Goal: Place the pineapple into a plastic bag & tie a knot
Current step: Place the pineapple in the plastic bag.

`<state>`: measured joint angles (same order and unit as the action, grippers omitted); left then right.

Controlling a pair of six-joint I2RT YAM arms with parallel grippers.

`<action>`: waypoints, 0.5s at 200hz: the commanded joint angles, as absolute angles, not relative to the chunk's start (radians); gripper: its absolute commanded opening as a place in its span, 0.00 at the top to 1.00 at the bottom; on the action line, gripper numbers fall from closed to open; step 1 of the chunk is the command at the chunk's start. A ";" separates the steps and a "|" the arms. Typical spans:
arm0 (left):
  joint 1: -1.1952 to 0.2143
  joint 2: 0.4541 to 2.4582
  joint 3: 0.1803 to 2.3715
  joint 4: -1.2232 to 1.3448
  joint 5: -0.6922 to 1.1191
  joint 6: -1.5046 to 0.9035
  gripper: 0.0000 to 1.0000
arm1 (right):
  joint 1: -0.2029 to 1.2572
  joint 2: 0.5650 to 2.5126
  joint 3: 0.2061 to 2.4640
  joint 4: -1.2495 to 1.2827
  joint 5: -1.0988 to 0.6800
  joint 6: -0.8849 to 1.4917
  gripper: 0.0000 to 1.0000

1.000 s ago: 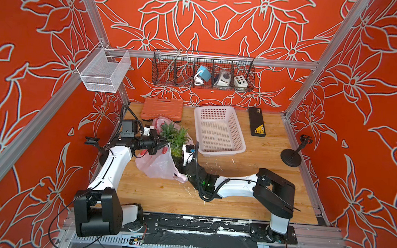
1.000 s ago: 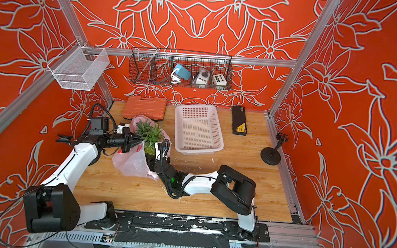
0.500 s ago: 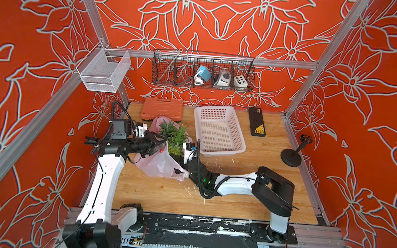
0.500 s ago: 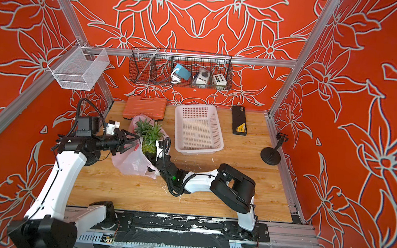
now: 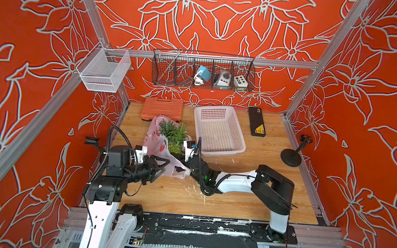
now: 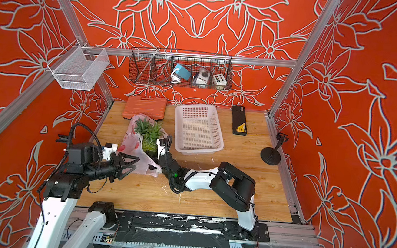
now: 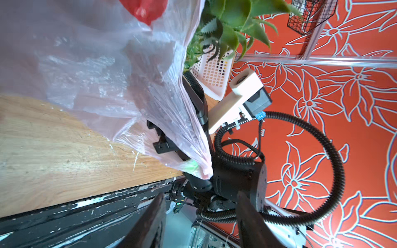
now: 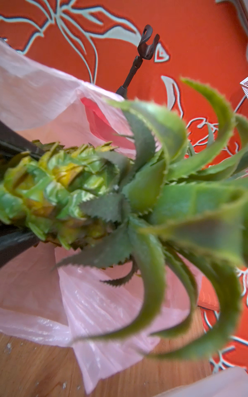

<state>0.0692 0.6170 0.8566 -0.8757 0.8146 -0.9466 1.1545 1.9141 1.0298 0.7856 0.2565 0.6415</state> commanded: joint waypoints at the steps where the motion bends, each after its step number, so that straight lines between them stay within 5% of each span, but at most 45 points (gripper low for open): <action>1: 0.032 0.638 0.869 -0.839 0.824 -1.014 0.48 | 1.147 1.940 1.062 0.799 0.255 0.646 0.81; 100: -0.279 0.787 0.915 -0.814 0.541 -1.183 0.46 | 1.158 1.950 1.068 0.767 0.289 0.595 0.81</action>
